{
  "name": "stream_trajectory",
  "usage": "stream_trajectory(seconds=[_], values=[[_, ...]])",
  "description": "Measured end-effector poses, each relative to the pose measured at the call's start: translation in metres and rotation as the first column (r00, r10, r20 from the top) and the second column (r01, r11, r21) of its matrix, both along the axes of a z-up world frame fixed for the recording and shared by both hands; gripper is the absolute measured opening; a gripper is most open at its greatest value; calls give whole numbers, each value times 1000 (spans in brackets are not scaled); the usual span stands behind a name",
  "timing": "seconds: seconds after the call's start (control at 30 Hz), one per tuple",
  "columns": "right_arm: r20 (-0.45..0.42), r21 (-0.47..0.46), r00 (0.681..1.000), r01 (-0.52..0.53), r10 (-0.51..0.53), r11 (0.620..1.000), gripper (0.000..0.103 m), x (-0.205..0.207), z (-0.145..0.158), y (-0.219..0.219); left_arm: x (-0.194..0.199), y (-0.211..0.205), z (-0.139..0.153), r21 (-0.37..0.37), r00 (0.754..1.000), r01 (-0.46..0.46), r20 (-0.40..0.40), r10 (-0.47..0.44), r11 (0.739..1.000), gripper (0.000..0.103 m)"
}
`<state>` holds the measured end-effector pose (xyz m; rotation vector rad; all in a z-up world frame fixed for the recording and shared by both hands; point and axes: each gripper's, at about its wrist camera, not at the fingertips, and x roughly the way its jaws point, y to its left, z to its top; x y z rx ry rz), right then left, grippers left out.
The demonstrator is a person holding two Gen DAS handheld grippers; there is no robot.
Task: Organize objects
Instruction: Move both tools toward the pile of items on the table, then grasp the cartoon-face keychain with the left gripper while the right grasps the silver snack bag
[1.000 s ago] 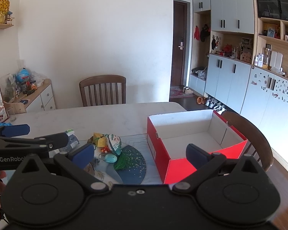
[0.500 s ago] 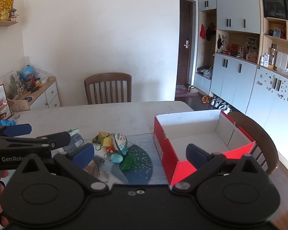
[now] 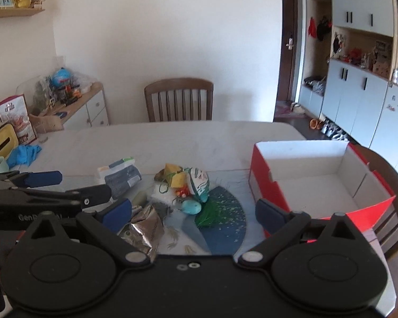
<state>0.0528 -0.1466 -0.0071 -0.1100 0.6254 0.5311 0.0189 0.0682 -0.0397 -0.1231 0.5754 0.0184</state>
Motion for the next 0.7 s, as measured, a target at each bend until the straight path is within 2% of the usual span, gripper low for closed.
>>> stream_trajectory(seconds=[0.17, 0.43, 0.6, 0.7], values=[[-68, -4, 997, -24, 24, 1000, 94, 20, -12, 15, 20, 18, -38, 12, 996, -26, -90, 27, 1000, 102], [-180, 15, 982, -53, 54, 999, 88, 47, -34, 44, 50, 37, -74, 18, 987, -29, -155, 32, 999, 98], [-287, 28, 957, -23, 30, 999, 81, 69, -51, 65, 62, 37, -88, 26, 985, -6, -173, 10, 1000, 90], [-349, 29, 937, 1, 9, 1000, 78, 80, -63, 75, 67, 39, -95, 10, 981, 4, -195, -2, 1000, 82]])
